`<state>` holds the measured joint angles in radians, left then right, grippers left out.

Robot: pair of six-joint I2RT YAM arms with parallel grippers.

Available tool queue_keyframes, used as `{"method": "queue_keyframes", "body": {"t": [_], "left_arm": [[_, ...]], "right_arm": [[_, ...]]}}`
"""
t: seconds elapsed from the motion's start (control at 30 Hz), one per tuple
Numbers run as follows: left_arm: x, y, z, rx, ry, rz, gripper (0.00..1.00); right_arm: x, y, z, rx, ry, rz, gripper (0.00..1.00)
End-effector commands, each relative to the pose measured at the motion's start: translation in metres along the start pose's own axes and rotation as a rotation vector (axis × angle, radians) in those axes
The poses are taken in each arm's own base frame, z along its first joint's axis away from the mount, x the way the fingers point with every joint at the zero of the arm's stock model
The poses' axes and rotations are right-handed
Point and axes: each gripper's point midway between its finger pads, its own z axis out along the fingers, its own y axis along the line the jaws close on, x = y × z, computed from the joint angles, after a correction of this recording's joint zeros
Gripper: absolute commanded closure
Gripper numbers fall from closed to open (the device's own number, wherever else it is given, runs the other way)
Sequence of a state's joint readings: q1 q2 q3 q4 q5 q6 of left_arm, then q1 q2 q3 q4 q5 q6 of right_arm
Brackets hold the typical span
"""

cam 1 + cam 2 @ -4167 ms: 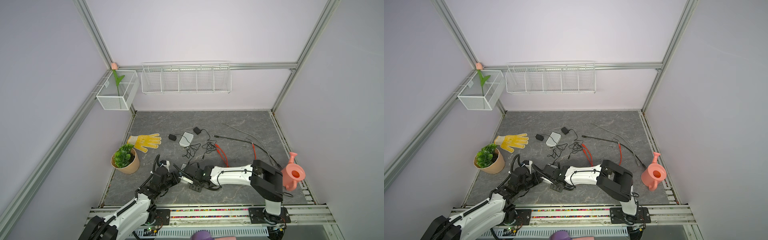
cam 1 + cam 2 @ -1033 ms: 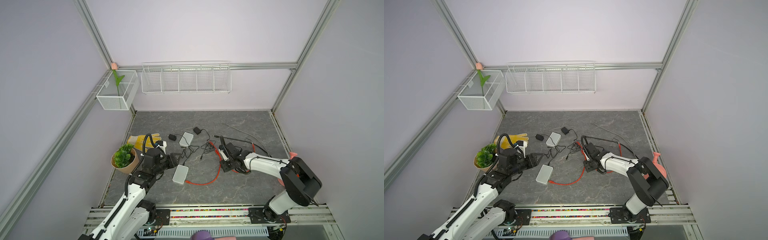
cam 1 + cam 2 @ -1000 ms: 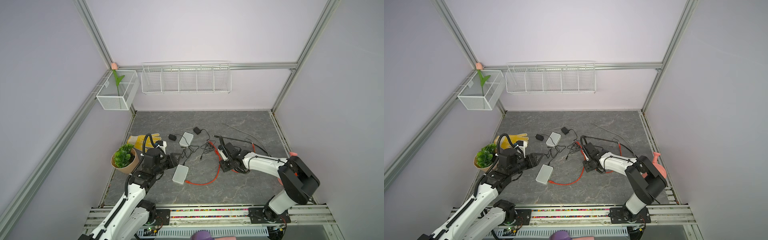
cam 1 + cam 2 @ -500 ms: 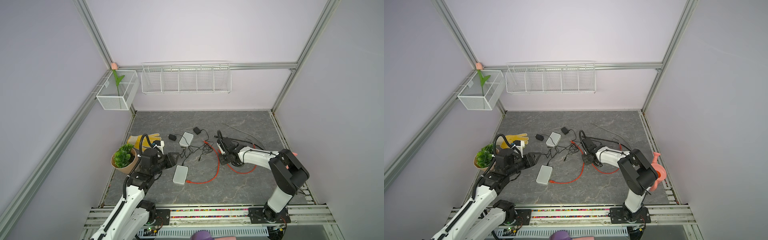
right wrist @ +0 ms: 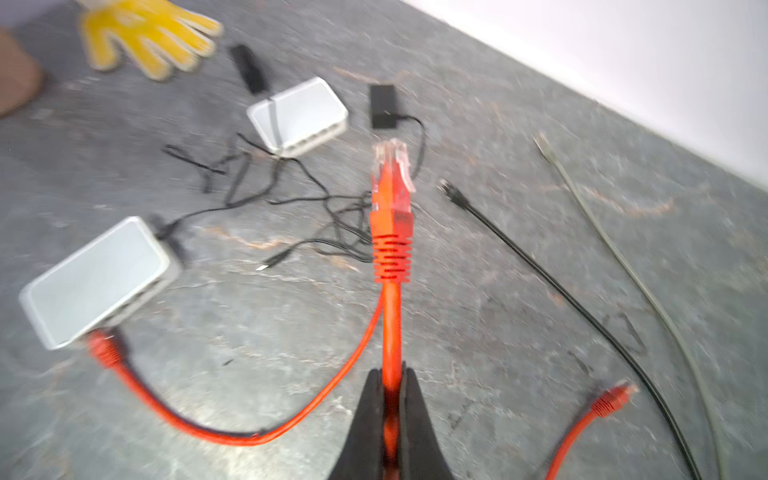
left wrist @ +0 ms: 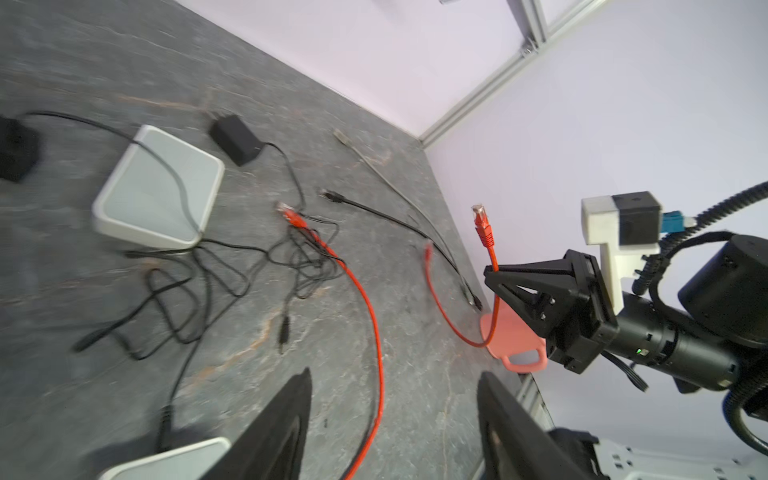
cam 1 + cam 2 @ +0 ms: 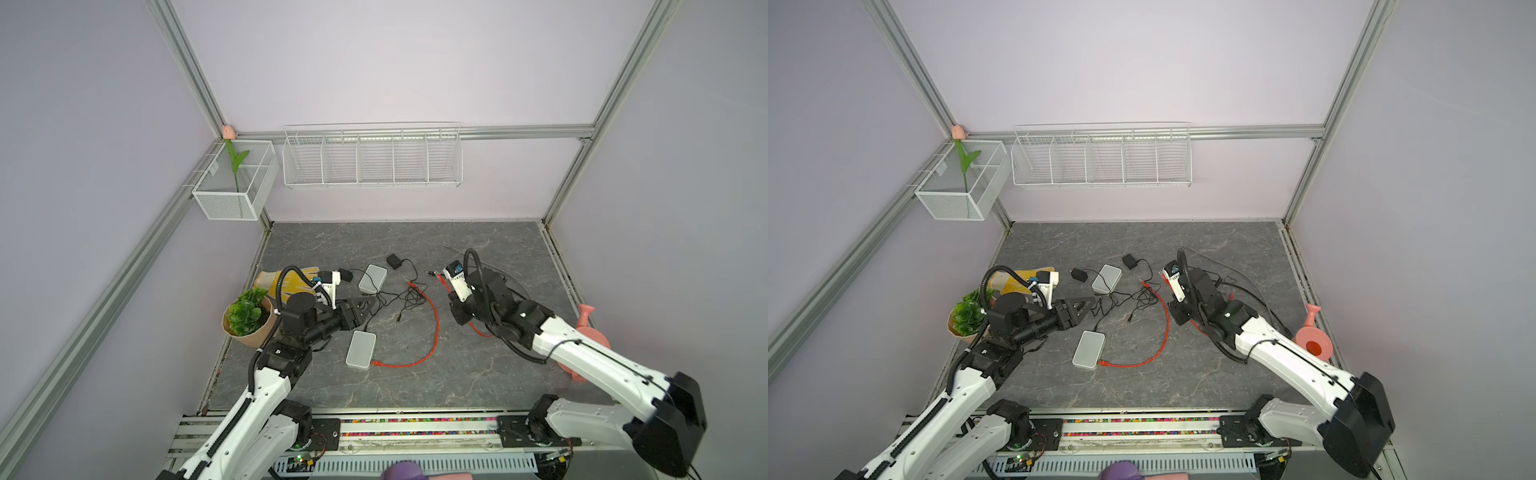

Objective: Insert the plug into the switch port
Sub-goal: 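Release the plug and grasp a second red ethernet plug with the right gripper, then lift and carry the second red plug toward the held router box with the right gripper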

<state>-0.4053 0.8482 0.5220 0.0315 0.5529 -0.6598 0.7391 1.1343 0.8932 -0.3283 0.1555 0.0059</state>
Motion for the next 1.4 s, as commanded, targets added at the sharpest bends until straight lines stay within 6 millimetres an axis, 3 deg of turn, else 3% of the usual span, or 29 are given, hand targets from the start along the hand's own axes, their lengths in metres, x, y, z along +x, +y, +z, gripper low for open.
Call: {"method": "queue_keyframes", "body": {"t": [0.0, 0.3, 0.53, 0.87, 0.97, 1.3, 1.33, 1.37], "left_arm": [[-0.006, -0.052, 0.016, 0.2, 0.025, 0.059, 0.34], [0.001, -0.076, 0.048, 0.283, 0.06, 0.068, 0.35], [0.008, -0.07, 0.063, 0.276, 0.08, 0.046, 0.41], [0.015, -0.061, 0.066, 0.253, 0.098, 0.041, 0.45], [0.013, -0.065, 0.065, 0.274, 0.094, 0.036, 0.53], [0.016, -0.072, 0.061, 0.314, 0.094, 0.034, 1.0], [0.016, -0.07, 0.061, 0.309, 0.093, 0.036, 1.0], [0.016, -0.07, 0.06, 0.305, 0.094, 0.04, 1.0]], "right_arm": [[0.005, 0.038, 0.0, -0.187, -0.051, -0.094, 0.94], [0.012, 0.071, -0.001, -0.308, -0.049, -0.137, 0.93], [0.011, 0.089, 0.004, -0.354, -0.048, -0.155, 0.93], [0.001, 0.091, -0.004, -0.357, -0.093, -0.156, 0.93], [0.001, 0.091, -0.003, -0.356, -0.092, -0.156, 0.94], [0.0, 0.089, 0.003, -0.337, -0.094, -0.131, 0.93], [-0.002, 0.09, 0.002, -0.344, -0.097, -0.131, 0.88], [-0.002, 0.092, 0.0, -0.354, -0.095, -0.134, 0.76]]}}
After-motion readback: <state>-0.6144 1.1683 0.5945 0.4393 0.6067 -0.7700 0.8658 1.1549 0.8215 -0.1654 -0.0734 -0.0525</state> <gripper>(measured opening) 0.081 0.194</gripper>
